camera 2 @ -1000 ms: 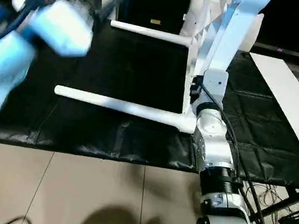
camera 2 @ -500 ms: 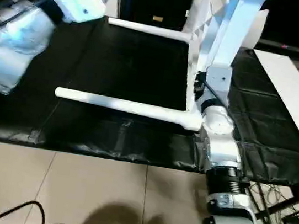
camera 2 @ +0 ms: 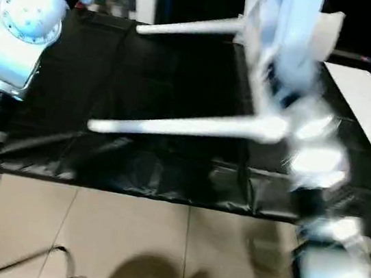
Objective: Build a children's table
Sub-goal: Flip table
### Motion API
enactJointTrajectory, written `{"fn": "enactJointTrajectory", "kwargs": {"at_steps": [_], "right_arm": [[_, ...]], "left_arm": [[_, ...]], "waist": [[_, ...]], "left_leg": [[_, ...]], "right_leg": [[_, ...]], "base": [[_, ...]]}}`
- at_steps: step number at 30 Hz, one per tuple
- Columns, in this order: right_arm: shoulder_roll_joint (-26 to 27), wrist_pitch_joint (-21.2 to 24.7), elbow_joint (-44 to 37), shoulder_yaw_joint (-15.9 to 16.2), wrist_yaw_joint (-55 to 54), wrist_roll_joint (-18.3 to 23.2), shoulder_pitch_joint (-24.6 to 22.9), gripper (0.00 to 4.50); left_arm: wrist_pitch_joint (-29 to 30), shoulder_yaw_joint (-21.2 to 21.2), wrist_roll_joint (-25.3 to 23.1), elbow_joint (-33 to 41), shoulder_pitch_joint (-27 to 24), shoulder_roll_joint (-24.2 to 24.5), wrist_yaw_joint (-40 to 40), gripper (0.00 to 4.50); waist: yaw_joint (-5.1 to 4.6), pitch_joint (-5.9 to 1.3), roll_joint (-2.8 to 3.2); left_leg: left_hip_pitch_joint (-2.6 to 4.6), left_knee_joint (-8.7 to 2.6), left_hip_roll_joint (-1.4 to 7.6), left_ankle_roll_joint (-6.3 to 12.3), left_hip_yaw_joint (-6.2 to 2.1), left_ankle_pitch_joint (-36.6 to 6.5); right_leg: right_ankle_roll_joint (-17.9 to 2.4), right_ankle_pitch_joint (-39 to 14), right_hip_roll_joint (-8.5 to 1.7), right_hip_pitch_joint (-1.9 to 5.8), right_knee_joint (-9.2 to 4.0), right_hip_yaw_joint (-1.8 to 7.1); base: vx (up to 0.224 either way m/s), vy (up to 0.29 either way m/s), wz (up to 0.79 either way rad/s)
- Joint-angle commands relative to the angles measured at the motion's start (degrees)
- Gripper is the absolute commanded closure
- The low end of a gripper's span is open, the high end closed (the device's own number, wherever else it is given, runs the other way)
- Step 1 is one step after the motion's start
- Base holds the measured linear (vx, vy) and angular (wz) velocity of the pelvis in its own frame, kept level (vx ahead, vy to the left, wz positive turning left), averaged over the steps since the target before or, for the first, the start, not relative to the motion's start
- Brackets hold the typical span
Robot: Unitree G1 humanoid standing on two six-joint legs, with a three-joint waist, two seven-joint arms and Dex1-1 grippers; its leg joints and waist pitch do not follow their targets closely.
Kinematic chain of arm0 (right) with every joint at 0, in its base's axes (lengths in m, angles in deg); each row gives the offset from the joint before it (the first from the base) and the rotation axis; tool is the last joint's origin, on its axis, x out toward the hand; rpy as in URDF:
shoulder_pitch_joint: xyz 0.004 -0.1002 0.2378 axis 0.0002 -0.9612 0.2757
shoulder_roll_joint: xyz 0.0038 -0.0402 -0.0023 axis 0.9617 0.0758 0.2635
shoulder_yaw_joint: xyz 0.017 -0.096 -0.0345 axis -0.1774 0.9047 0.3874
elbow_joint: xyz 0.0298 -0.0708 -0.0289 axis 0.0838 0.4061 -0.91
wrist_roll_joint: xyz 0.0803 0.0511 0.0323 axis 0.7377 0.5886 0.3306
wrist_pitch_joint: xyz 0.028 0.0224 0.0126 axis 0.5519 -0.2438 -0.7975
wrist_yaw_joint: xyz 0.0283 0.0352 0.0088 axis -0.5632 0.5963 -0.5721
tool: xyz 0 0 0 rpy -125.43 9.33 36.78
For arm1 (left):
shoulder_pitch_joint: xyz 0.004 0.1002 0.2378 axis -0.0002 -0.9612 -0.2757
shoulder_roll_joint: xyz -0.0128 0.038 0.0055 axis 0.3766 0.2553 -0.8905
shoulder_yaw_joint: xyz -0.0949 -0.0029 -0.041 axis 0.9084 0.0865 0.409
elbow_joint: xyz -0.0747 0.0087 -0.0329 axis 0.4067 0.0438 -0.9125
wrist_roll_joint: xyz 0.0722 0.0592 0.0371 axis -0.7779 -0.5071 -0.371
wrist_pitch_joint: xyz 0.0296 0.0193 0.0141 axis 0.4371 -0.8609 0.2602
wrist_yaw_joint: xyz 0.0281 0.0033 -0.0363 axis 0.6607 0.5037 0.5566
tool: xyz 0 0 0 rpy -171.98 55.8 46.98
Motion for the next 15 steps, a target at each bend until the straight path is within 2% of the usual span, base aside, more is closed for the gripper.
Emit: {"fn": "enactJointTrajectory", "kwargs": {"at_steps": [1, 2, 4, 5, 6, 7, 9, 10, 11, 12, 13, 14, 15], "right_arm": [[-3.69, -6.08, -1.13, 6.27, 6.67, -7.47, 3.99, 2.47], [-4.42, -6.20, -0.35, 6.62, 8.29, -7.12, 5.03, 2.47], [-6.90, -7.31, 3.11, 8.14, 13.37, -7.48, 8.95, 2.47], [-8.83, -8.91, 7.63, 9.26, 17.25, -8.29, 13.67, 2.47], [-9.20, -9.33, 8.81, 9.50, 17.98, -8.41, 14.84, 2.47], [-9.26, -9.40, 8.99, 9.53, 18.09, -8.43, 15.02, 2.47], [-9.91, -11.52, 13.72, 10.13, 20.71, -9.29, 19.69, 2.47], [-9.89, -12.04, 15.04, 10.11, 21.70, -9.34, 20.88, 2.47], [-9.80, -12.61, 15.95, 10.06, 22.99, -9.10, 21.67, 2.47], [-9.47, -13.25, 17.06, 9.77, 24.79, -8.31, 22.49, 2.47], [-9.12, -14.24, 18.43, 9.54, 26.31, -7.56, 23.38, 2.12], [-8.83, -15.83, 19.81, 9.73, 28.14, -7.16, 24.32, 1.91], [-8.52, -17.95, 21.55, 9.98, 29.40, -7.05, 25.40, 1.78]], "left_arm": [[3.09, -0.33, 5.32, 0.25, -3.00, -2.86, 2.99, 1.70], [3.67, 0.01, 6.24, 0.52, -3.38, -3.29, 3.36, 1.70], [6.67, 0.88, 8.90, 2.11, -4.80, -4.33, 4.87, 1.86], [10.12, 2.11, 11.73, 4.13, -6.41, -5.25, 6.09, 1.90], [11.15, 2.57, 12.37, 4.73, -6.82, -5.54, 6.49, 1.93], [11.31, 2.64, 12.46, 4.82, -6.88, -5.58, 6.55, 1.93], [14.84, 4.98, 15.28, 7.15, -8.66, -6.85, 6.42, 2.08], [15.87, 5.59, 16.18, 7.79, -9.22, -7.25, 6.33, 2.08], [16.52, 6.06, 16.83, 8.24, -9.75, -7.63, 6.15, 2.17], [17.52, 6.41, 17.38, 9.02, -10.58, -7.98, 6.05, 2.17], [18.78, 6.83, 17.87, 9.94, -11.30, -8.41, 5.79, 2.21], [19.86, 7.44, 18.52, 10.73, -11.90, -9.06, 5.26, 2.22], [20.99, 7.59, 18.62, 11.62, -12.34, -9.30, 5.09, 2.24]], "waist": [[0.22, -5.00, -1.23], [0.36, -4.88, -1.18], [0.51, -4.85, -1.21], [0.39, -4.78, -1.16], [0.53, -4.75, -1.09], [0.62, -4.46, -1.06], [0.81, -4.22, -0.74], [0.39, -4.05, -0.99], [0.48, -4.09, -0.76], [0.34, -4.00, -0.82], [0.29, -3.96, -0.63], [0.09, -3.88, -0.62], [0.11, -3.98, -0.51]], "left_leg": [[-0.64, -2.82, 0.81, 2.55, 0.78, -2.17], [-0.35, -2.81, 0.93, 2.69, 0.84, -3.22], [-0.34, -2.81, 1.09, 2.64, 0.77, -4.15], [-0.22, -2.69, 1.22, 2.50, 0.74, -5.42], [-0.04, -2.61, 1.28, 2.52, 0.80, -6.36], [0.04, -2.59, 1.27, 2.81, 0.90, -7.88], [0.34, -2.70, 1.48, 2.66, 0.90, -9.90], [0.09, -2.69, 1.43, 2.19, 0.72, -11.94], [0.63, -2.54, 1.52, 1.86, 0.61, -13.73], [0.63, -2.52, 1.44, 1.91, 0.63, -14.16], [0.84, -2.65, 1.59, 1.84, 0.49, -15.45], [0.69, -2.71, 1.66, 1.61, 0.27, -17.05], [0.95, -2.66, 1.79, 1.49, 0.23, -18.01]], "right_leg": [[-6.48, -13.21, -3.41, 5.30, -4.22, 2.51], [-6.51, -14.47, -3.33, 5.05, -4.50, 2.46], [-6.65, -16.08, -3.49, 4.99, -4.41, 2.35], [-7.45, -17.66, -3.53, 4.70, -4.51, 2.20], [-7.78, -18.54, -3.68, 4.52, -4.61, 2.20], [-7.44, -20.25, -3.56, 4.24, -4.90, 2.30], [-6.53, -23.40, -3.68, 3.81, -5.35, 2.15], [-5.45, -26.80, -3.61, 3.91, -5.61, 1.72], [-4.08, -30.15, -3.91, 3.56, -6.17, 1.59], [-3.52, -30.61, -3.72, 3.43, -6.34, 1.60], [-3.23, -30.81, -3.63, 3.14, -6.37, 1.53], [-2.72, -31.84, -3.58, 3.18, -6.42, 1.19], [-2.68, -32.20, -3.69, 3.01, -6.47, 1.14]], "base": [[0.000, 0.000, 0.00], [0.000, 0.000, 0.00], [0.000, 0.000, 0.00], [0.000, 0.000, 0.00], [0.000, 0.000, 0.00], [0.000, 0.000, 0.00], [0.000, 0.000, 0.00], [0.000, 0.000, 0.00], [0.000, 0.000, 0.00], [0.000, 0.000, 0.00], [0.000, 0.000, 0.00], [0.000, 0.000, 0.00], [0.000, 0.000, 0.00]]}}
